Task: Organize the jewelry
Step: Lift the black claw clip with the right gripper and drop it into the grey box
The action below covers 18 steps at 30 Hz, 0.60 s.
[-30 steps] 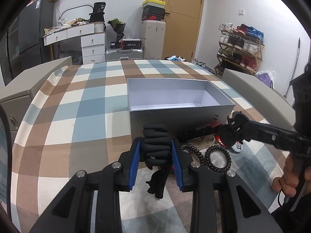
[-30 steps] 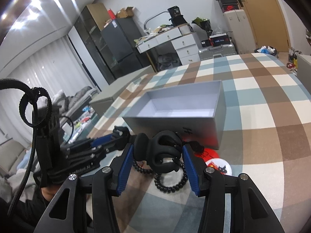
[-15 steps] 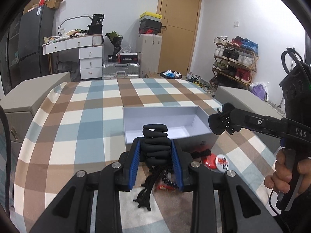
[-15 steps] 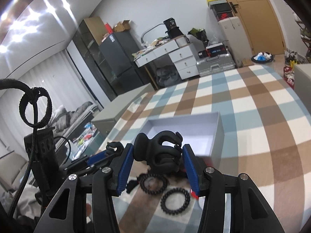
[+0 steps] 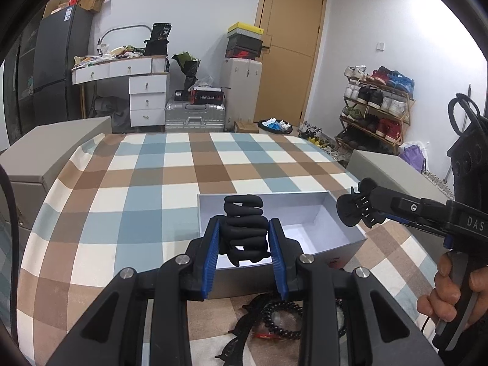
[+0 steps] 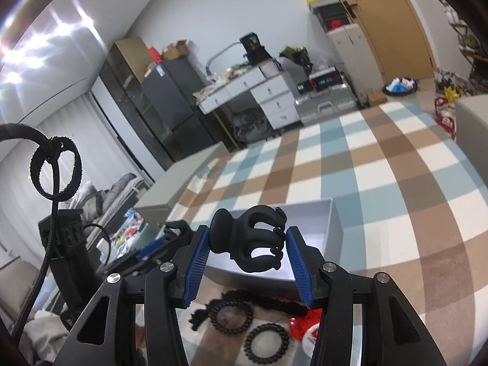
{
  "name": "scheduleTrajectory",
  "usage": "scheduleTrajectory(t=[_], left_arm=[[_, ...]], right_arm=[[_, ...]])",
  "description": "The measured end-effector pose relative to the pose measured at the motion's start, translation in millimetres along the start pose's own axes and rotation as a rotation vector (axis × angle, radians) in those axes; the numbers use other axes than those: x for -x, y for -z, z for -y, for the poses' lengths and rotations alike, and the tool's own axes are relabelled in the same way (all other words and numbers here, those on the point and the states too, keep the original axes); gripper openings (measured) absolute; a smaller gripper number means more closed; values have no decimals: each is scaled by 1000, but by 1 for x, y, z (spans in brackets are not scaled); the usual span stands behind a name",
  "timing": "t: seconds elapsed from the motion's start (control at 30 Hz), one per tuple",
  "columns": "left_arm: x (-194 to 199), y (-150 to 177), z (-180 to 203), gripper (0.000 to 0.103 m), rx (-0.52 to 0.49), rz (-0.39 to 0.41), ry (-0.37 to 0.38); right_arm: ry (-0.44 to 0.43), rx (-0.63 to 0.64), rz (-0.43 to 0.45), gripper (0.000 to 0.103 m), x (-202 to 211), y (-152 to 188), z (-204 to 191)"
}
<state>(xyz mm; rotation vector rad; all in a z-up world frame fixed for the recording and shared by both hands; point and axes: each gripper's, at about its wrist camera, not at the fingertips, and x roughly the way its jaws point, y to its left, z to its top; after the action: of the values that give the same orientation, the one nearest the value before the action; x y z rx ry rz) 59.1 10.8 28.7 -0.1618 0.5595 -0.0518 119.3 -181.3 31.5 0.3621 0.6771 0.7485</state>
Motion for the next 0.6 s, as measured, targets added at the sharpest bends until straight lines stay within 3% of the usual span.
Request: scheduleTrajectory(t=[0.6], left_arm=[[-16,9,5,26,-11,-63,-1]], right_arm=[[-2,-30,-63,50,-23,10,8]])
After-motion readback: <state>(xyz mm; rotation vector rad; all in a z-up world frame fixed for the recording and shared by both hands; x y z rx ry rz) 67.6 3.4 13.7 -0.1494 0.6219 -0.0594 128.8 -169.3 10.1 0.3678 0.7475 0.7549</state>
